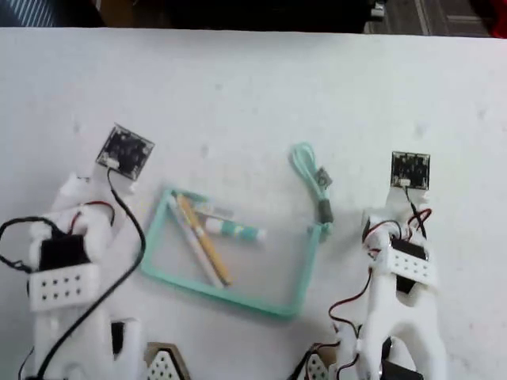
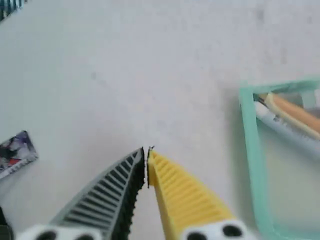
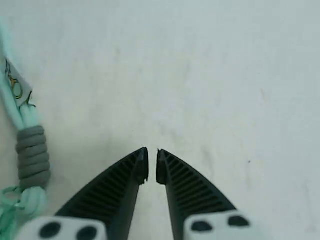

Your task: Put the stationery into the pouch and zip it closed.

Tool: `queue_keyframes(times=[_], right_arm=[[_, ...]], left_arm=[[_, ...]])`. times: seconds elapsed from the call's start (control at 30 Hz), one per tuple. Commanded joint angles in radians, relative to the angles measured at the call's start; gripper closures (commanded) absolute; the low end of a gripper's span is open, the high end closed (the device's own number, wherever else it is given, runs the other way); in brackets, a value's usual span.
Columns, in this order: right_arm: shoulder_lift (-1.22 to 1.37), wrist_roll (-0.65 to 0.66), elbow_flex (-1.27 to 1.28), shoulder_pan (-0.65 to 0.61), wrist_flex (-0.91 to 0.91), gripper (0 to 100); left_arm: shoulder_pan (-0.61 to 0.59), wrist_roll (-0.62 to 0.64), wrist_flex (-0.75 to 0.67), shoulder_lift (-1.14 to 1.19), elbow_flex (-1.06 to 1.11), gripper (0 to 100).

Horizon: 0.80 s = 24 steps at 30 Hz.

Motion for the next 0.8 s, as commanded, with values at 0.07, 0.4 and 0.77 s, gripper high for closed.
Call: queue_keyframes(times=[0.07, 0.4, 0.77], right_arm=[[-0.004, 0.044, -0.301, -0.007, 0.486, 98.1], [-0.013, 0.336, -0.339, -0.171, 0.817, 98.1], [-0.004, 0.193, -0.192, -0.456, 0.615, 98.1]], left_arm=[[-0.022, 0.025, -0.123, 0.320, -0.008, 98], [0.064, 0.262, -0.060, 0.911, -0.358, 98], [0.280, 0.359, 0.144, 1.161, -0.609, 98]])
